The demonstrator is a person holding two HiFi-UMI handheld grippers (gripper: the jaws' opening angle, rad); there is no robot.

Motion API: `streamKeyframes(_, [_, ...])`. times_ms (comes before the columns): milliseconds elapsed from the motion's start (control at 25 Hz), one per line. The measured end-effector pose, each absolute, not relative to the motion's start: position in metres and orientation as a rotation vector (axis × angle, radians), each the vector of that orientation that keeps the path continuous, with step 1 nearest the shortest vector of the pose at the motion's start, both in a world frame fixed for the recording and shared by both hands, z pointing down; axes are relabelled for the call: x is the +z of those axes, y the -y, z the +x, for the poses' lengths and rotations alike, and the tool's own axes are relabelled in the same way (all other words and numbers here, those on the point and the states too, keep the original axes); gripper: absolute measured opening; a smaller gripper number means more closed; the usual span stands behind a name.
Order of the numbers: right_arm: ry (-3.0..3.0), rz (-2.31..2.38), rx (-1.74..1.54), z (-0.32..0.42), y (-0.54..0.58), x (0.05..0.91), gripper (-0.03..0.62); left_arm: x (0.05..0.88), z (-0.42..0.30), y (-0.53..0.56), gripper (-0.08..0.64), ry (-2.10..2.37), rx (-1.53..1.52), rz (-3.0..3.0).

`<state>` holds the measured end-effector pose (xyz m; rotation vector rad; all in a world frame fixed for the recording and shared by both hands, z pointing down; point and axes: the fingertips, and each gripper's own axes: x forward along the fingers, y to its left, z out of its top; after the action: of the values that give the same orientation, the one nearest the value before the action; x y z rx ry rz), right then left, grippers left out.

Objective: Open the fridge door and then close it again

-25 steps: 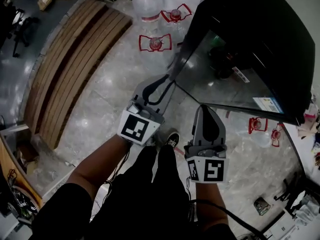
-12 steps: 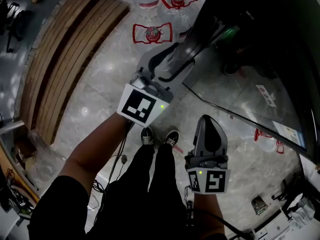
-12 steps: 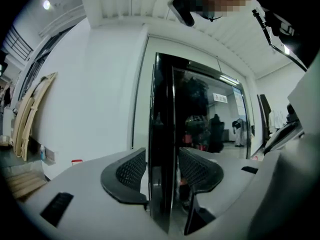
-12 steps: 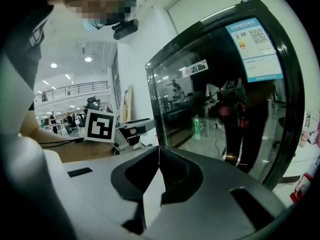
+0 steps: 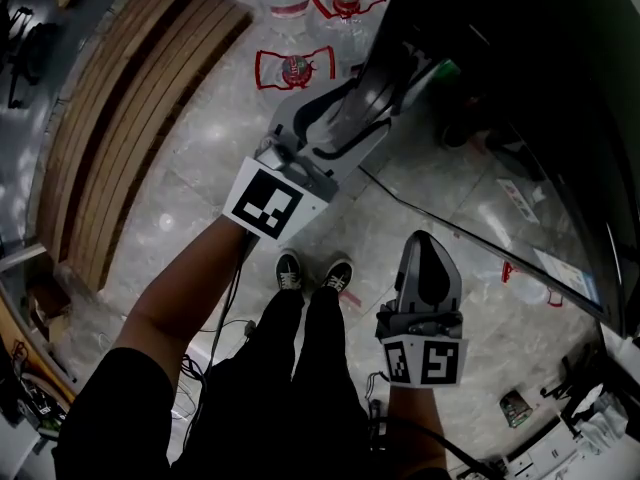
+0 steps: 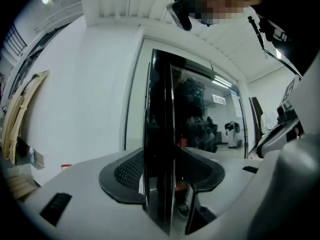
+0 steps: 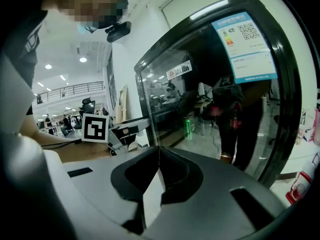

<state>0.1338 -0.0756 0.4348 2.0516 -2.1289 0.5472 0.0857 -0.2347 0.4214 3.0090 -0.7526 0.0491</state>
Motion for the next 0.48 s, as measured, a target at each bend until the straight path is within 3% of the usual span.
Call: streamKeyframes(480, [2.097,2.077,0.581,0.14,0.059,0.445,0.015,0.423,0.087,0.239,0.219,0.66,0.061,3.002])
